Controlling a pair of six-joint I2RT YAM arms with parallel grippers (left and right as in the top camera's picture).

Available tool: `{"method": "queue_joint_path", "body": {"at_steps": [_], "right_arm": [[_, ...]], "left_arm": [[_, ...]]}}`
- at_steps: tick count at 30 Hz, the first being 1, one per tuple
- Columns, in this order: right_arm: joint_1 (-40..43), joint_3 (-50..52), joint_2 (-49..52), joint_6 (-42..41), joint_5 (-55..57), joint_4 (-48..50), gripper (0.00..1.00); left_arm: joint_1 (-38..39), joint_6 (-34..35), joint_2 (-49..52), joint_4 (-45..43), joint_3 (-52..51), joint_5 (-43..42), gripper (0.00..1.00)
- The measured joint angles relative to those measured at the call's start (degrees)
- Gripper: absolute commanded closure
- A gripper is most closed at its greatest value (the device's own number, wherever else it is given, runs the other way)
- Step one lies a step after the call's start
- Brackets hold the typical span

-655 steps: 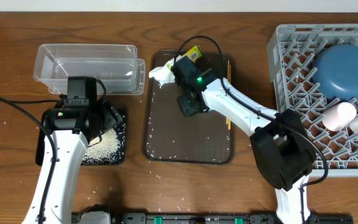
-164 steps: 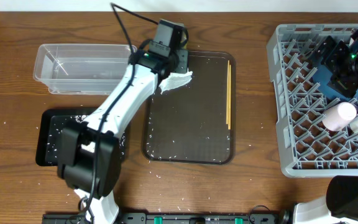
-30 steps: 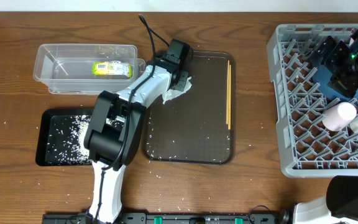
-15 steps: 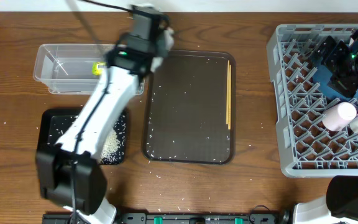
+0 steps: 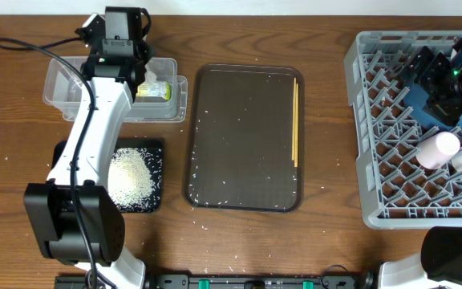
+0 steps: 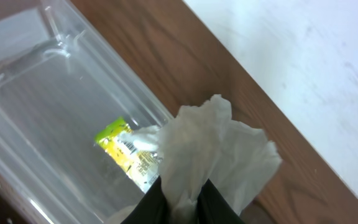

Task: Sort waste into correct bins and load items into the dishwasher rack
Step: 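Carry the white tissue left and release it into the clear bin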

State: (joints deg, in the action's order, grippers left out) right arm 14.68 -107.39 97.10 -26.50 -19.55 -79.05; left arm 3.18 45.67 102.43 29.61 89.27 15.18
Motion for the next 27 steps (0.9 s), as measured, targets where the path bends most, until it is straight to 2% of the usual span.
{"method": "queue_joint_path", "body": {"at_steps": [13, 19, 21, 24, 27], "right_arm": [[0.0, 0.0, 0.0, 0.0, 0.0, 0.0, 0.01], [0.0, 0.0, 0.0, 0.0, 0.0, 0.0, 0.01], [0.0, 0.0, 0.0, 0.0, 0.0, 0.0, 0.01], [0.0, 0.0, 0.0, 0.0, 0.0, 0.0, 0.01], [0.0, 0.0, 0.0, 0.0, 0.0, 0.0, 0.01]], "left_arm": [[-0.1, 4.0, 0.0, 2.2, 0.0, 0.1, 0.84], [-0.1, 7.9, 0.0, 5.7, 0.0, 3.7, 0.83], [-0.1, 10.6, 0.0, 7.3, 0.0, 5.0, 0.68], [-0.2, 13.6, 0.0, 7.5, 0.0, 6.2, 0.60], [-0.2, 15.1, 0.0, 7.5, 0.0, 6.7, 0.39]]}}
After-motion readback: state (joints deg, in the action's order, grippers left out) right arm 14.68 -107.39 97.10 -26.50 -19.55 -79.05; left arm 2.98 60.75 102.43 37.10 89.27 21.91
